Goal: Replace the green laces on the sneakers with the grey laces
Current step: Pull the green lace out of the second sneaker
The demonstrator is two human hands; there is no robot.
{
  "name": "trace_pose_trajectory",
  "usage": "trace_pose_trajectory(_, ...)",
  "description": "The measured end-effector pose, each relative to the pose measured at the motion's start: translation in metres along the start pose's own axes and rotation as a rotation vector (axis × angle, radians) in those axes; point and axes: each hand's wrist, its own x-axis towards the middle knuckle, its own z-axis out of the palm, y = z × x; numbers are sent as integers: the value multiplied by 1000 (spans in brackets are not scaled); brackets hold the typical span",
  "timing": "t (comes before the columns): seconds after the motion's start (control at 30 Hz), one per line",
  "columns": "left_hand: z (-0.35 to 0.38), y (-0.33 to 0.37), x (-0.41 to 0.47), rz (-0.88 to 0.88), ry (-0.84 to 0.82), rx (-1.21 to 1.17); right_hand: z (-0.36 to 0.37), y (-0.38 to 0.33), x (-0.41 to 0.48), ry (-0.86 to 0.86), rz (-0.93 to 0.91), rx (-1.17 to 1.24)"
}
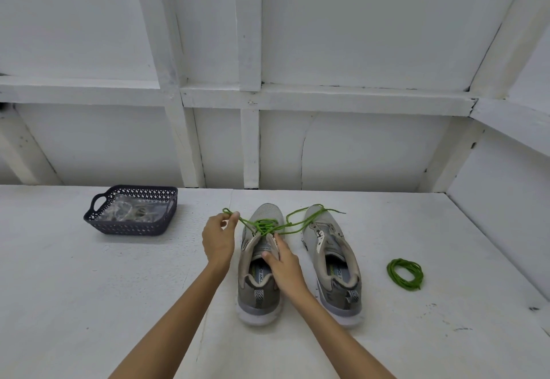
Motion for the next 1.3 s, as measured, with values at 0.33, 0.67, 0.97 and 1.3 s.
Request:
trace_pose_trajectory(0.33,-2,-4,7,11,-25,61,0,0,0,0,-1,-7)
trace_pose_trajectory(0.67,3,-7,1,34,-69,67,0,1,0,-7,-3,-16)
trace_pose_trajectory(0.97,2,1,-5,79,12,-48,0,1,0,-8,-2,-9)
trace_pose_trajectory(1.3,7,-3,-7,48,-98,8,0,1,0,-10,-3,-18)
